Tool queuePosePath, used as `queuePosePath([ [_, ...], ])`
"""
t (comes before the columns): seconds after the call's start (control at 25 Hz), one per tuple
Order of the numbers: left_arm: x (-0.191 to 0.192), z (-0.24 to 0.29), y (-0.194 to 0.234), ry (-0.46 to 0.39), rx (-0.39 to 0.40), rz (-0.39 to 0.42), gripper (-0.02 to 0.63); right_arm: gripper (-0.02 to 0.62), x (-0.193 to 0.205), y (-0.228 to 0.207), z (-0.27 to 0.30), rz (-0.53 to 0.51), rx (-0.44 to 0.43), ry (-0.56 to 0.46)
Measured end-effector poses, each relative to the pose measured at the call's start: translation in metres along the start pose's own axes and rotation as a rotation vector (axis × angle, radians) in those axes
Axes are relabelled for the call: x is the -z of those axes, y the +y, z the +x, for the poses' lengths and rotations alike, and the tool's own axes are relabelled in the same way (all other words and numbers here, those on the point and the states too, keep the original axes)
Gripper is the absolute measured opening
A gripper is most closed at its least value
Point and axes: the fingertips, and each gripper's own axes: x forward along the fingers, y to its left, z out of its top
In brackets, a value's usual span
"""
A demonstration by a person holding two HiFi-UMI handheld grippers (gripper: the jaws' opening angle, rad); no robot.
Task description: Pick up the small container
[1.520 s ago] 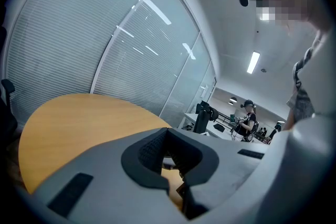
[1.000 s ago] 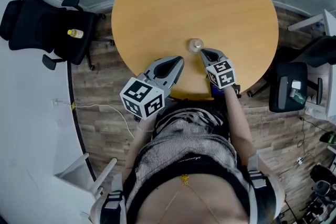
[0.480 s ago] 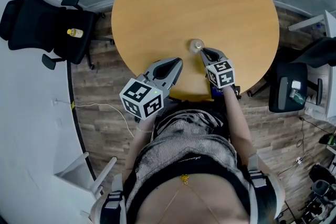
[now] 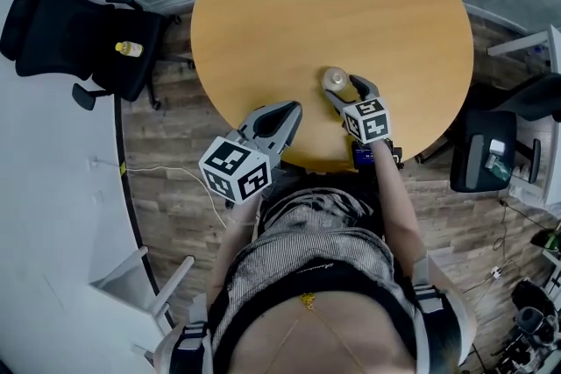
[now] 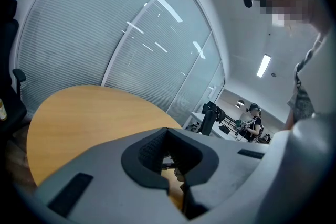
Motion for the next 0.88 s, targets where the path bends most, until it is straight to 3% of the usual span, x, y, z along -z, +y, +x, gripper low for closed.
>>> queuePosePath([
  [0.4,0.009,-0.013,0.018,0.019,-0.061,-0.039,0.005,0.334,0.009,-0.002,0.026,-0.004,0.003,0.027],
  [0.88,0.015,-0.021,0.021,0.039,-0.067,-0.044,0.005,0.336,0.009,-0.006,0.045,-0.042,0.06,-0.003],
])
